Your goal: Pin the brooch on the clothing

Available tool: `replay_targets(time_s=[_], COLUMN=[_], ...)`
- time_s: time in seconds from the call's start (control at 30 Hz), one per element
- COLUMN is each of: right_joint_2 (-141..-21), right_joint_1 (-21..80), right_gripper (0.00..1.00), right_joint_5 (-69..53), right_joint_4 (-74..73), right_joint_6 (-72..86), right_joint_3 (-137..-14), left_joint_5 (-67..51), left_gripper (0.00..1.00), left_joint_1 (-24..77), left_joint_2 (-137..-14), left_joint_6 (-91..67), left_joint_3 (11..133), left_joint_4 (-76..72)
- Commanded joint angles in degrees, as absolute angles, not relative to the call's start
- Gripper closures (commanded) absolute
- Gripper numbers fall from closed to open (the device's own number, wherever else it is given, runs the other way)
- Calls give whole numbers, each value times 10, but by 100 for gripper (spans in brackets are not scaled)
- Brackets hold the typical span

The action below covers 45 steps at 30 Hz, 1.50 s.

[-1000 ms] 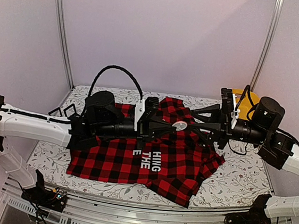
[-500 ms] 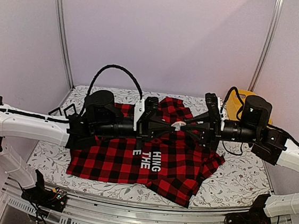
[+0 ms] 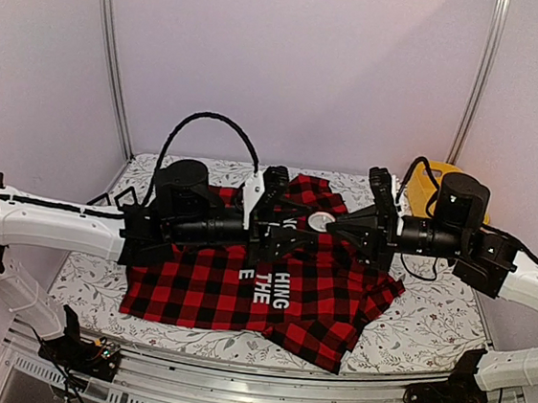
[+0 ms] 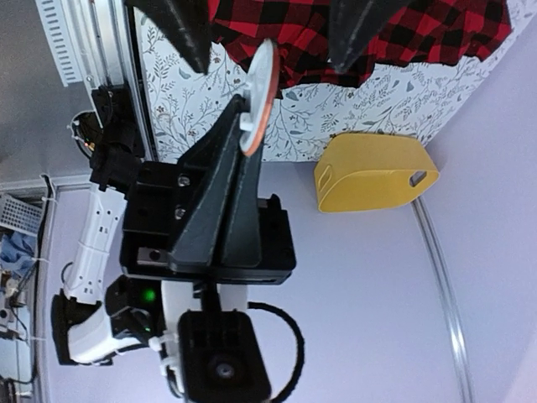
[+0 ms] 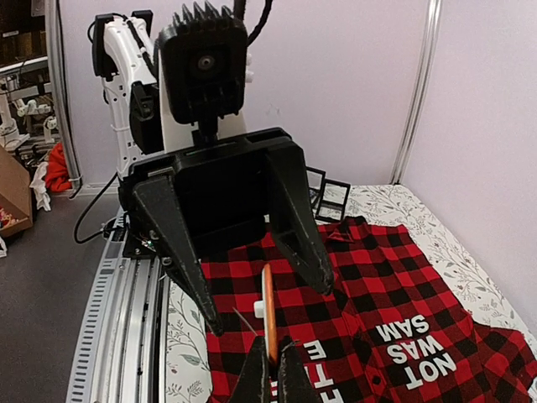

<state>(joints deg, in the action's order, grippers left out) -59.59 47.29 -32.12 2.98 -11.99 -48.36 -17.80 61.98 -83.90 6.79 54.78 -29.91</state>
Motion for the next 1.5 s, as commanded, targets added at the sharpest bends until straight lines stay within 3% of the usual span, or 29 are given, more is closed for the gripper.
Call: replay_targets(time_s=[0.0,0.2,0.53,0.6,0.67,0.73,0.8,0.9,1.0,1.23,1.47], right_joint_2=[-600,-637,-696,-712,-724,-730,-730,-738,-741,-737,-754], right_joint_1=[442,382,373,372,372,371,359,335,329,321,321], right_gripper=[100,100,100,100,100,100,100,100,100,100,100], right_joint_5=[-246,-162,-95,-106,-110,-102,-110,-120,-98,-100,-149], right_joint_4=[43,97,208,220,221,236,262,276,274,277,289], right_joint_6=[-69,22,64,70,73,76,79,91,96,84,55], right_joint_3=[-452,-356,-256,-248,-246,-238,-227,-229,-229,-220,-219], left_joint_5=[-49,104,165,174,164,143,31,-129,-193,-252,-222], left_gripper=[44,45,44,47,46,40,33,26,23,18,17], left_joint_1=[591,470,373,362,393,455,494,508,536,556,565], left_joint_2=[-854,-892,-917,-923,-898,-890,-928,-1020,-1082,-1205,-1247], left_joint_6=[-6,-193,-380,-409,-349,-173,-45,-5,56,157,156], left_joint_3=[553,484,317,307,308,329,385,509,562,710,750], left_joint_4=[-248,-133,-89,-72,-118,-236,-285,-252,-267,-124,-108])
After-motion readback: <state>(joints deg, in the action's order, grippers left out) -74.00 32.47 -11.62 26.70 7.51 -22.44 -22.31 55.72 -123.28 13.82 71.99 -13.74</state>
